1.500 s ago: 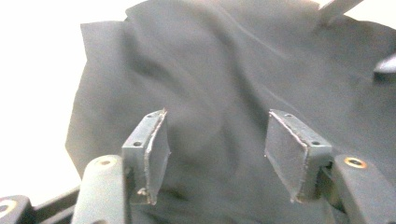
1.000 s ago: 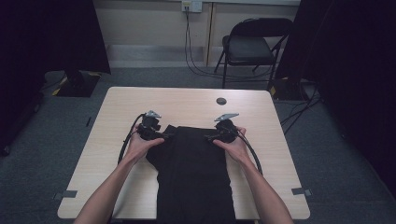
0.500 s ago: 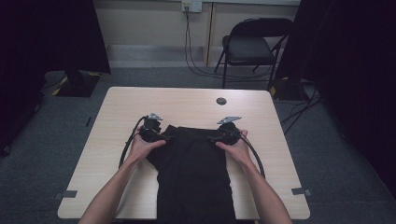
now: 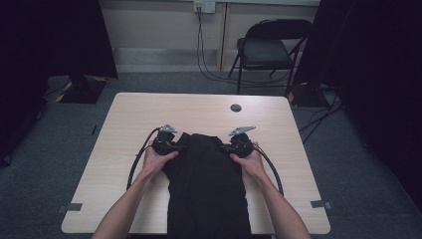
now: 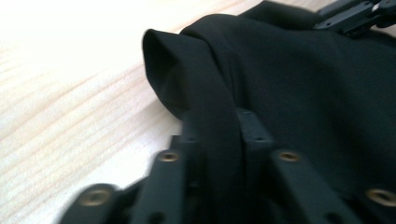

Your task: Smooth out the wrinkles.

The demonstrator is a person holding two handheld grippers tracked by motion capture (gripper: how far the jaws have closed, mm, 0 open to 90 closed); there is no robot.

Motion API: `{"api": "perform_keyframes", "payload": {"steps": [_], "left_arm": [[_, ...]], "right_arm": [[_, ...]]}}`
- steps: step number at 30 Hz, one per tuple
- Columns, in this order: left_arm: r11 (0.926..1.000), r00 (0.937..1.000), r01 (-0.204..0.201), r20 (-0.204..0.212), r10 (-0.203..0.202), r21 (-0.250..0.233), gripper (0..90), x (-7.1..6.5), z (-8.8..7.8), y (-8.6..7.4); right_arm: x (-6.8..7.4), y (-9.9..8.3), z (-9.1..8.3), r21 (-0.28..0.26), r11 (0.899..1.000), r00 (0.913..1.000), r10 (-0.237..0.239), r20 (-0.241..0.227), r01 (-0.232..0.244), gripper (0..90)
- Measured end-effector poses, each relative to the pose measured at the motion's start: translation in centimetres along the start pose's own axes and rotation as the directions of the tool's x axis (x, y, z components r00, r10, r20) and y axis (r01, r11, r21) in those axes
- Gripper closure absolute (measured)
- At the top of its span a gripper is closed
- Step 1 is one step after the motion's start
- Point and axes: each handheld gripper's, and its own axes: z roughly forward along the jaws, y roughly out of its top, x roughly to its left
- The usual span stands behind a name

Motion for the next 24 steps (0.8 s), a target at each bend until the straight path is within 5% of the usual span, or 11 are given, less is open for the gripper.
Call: {"api": "perform_keyframes", "payload": {"steps": [6,9,15,19,24], "left_arm": [[0.9897,0.9943,0.105,-0.01,-0.106,-0.098,80.9,1.2,-1.2,1.6],[0.9877,0.994,0.101,-0.03,-0.105,-0.119,81.0,1.6,-2.0,3.0],[0.9796,0.9926,0.088,-0.066,-0.102,-0.18,81.0,1.2,-3.6,6.2],[0.9751,0.9939,0.028,-0.098,-0.051,-0.22,81.0,0.4,-4.7,8.7],[0.9529,0.9915,-0.013,-0.128,-0.027,-0.303,81.0,0.4,-7.4,12.0]], "right_arm": [[-0.9,1.5,-0.8,-0.071,0.996,0.9984,0.057,-0.002,-0.057,87.7],[-1.2,3.2,-1.8,-0.117,0.992,0.9968,0.056,0.057,-0.049,87.9],[-1.6,6.8,-3.5,-0.184,0.982,0.9947,0.056,0.087,-0.039,88.1],[-1.8,8.7,-4.7,-0.215,0.976,0.9932,0.053,0.104,-0.029,88.1],[-2.5,11.6,-7.2,-0.272,0.962,0.9898,0.049,0.134,-0.011,88.1]]}}
